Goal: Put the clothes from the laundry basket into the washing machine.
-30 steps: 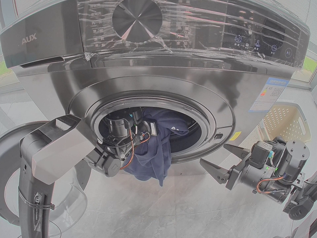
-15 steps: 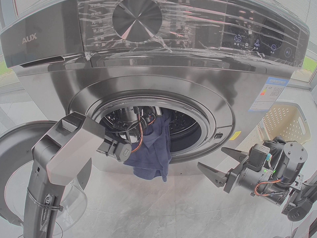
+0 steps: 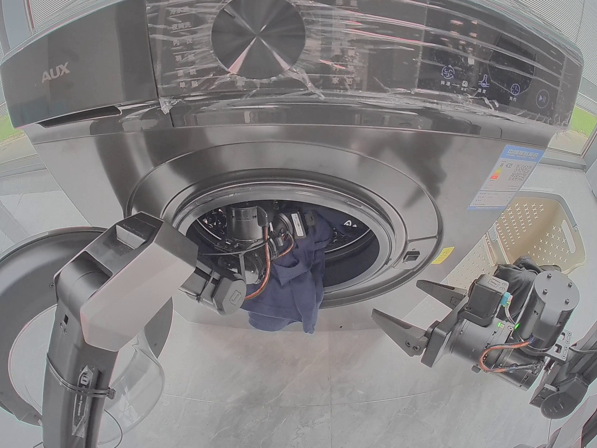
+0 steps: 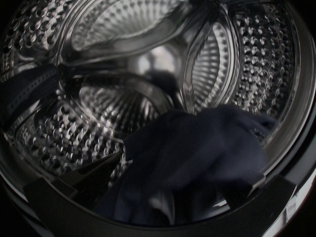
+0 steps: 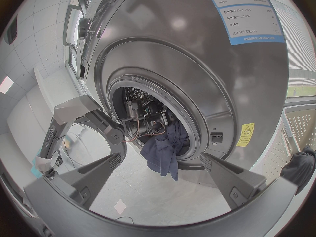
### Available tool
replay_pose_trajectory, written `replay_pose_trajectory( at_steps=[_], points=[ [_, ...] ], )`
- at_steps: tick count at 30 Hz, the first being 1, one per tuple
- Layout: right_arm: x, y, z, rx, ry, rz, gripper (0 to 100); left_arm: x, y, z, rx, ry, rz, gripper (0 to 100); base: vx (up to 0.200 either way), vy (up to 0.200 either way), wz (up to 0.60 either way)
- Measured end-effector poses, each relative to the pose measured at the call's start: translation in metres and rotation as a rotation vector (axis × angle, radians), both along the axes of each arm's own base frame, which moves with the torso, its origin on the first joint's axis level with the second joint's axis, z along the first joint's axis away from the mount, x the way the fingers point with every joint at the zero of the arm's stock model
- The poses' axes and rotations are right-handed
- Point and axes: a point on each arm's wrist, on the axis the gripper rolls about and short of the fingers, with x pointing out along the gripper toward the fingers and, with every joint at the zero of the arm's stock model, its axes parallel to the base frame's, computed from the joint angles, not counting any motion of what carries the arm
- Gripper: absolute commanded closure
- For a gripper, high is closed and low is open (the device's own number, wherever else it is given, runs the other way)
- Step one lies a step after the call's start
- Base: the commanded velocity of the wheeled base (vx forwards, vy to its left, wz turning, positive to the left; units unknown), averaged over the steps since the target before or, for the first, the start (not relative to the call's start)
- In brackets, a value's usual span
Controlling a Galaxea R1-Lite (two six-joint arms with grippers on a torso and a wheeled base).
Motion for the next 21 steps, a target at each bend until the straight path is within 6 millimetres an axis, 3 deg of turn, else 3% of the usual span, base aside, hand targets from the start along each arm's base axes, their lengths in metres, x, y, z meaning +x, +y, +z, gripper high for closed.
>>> replay_pose_trajectory(
  at_steps=[10,21],
  points=[
    [0.000,0.001,-0.001,-0.004,0.004,0.005,0,-0.037,0.012,-0.020,0.123,0.214,-0.065,0,0.000,0.000,0.00],
    [0.000,0.002,-0.002,-0.006,0.006,0.006,0,-0.042,0.014,-0.032,0.214,0.218,-0.081,0,0.000,0.000,0.00]
  ],
)
